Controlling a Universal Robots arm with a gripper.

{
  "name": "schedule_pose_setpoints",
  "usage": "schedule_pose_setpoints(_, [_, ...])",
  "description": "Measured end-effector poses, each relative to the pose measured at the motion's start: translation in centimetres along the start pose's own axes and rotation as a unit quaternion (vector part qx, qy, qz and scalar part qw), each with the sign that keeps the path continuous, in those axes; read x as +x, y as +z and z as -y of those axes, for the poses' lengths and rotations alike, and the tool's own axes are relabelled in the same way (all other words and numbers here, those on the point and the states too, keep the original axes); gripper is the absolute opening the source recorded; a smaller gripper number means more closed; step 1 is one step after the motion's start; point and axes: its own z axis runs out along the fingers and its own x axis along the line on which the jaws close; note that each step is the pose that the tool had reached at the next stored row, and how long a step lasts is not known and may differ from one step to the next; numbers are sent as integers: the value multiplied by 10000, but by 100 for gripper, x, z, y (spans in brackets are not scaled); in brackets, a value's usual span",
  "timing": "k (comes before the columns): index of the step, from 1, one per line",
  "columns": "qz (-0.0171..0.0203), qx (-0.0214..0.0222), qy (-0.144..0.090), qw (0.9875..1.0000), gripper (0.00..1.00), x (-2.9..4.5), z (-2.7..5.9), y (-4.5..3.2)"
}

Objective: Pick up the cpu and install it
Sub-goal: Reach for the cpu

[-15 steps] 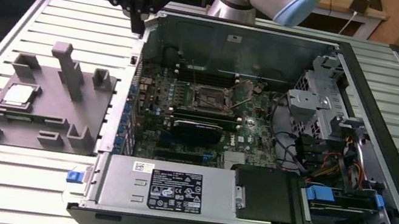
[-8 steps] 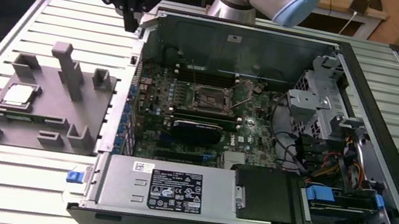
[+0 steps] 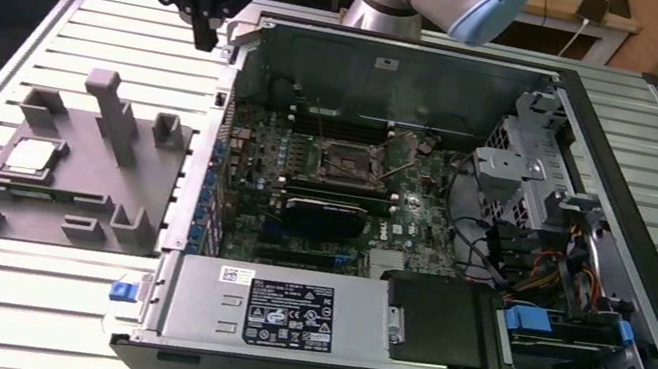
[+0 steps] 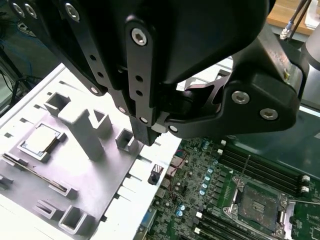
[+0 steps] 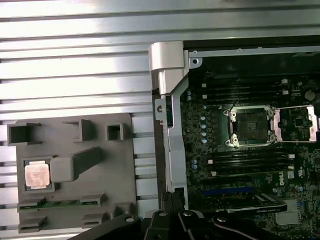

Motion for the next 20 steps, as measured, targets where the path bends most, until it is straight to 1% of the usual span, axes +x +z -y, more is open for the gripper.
schedule_pose_setpoints(20, [0,0,0,10000,11,220,12,3])
